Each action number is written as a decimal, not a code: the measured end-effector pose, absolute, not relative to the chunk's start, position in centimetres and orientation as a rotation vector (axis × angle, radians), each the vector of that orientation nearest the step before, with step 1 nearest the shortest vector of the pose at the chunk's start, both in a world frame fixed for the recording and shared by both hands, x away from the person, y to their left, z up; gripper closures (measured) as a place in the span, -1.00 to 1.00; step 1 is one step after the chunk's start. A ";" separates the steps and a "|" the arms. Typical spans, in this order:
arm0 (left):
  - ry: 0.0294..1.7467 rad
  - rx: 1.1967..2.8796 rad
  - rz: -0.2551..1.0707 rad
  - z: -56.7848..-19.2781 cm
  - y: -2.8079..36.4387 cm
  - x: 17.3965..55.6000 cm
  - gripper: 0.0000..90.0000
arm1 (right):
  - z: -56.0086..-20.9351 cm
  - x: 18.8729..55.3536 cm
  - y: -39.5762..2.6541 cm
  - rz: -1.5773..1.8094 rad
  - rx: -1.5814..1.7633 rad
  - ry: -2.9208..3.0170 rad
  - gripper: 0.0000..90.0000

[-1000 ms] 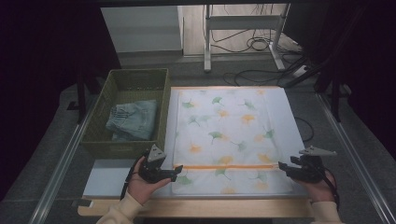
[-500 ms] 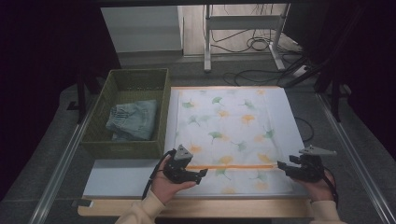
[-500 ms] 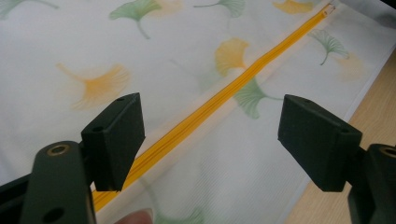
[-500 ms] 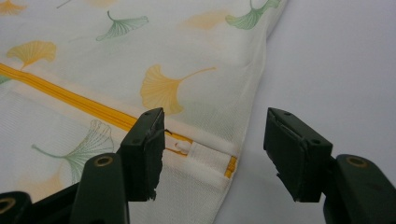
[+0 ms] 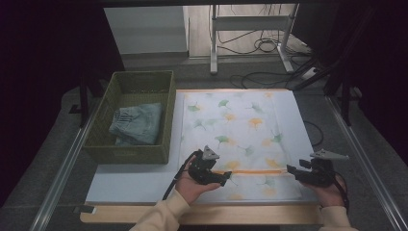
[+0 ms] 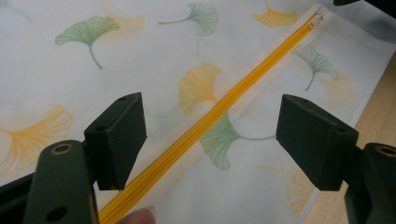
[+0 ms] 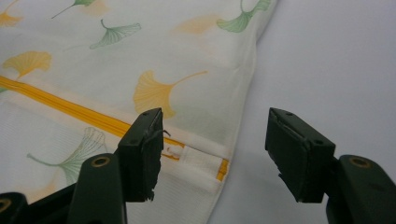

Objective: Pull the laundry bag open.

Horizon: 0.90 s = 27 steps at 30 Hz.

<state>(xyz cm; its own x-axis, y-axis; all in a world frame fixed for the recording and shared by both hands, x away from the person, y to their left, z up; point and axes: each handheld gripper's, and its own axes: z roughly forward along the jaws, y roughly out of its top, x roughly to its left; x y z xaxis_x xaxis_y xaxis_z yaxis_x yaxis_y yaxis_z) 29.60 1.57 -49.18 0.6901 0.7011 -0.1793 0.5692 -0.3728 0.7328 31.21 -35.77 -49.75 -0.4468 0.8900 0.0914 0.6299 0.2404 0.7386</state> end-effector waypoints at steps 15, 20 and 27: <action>0.940 2.091 0.141 -48.6 -1.6 30.6 -0.43 | -49.6 31.7 -35.9 1.040 1.390 2.119 -0.19; 0.935 2.095 0.136 -48.7 -2.5 31.0 -0.43 | -49.6 32.0 -35.7 1.035 1.381 2.120 -0.19; 0.938 2.082 0.109 -49.0 -3.7 31.2 -0.41 | -49.7 32.1 -36.1 1.022 1.387 2.117 -0.19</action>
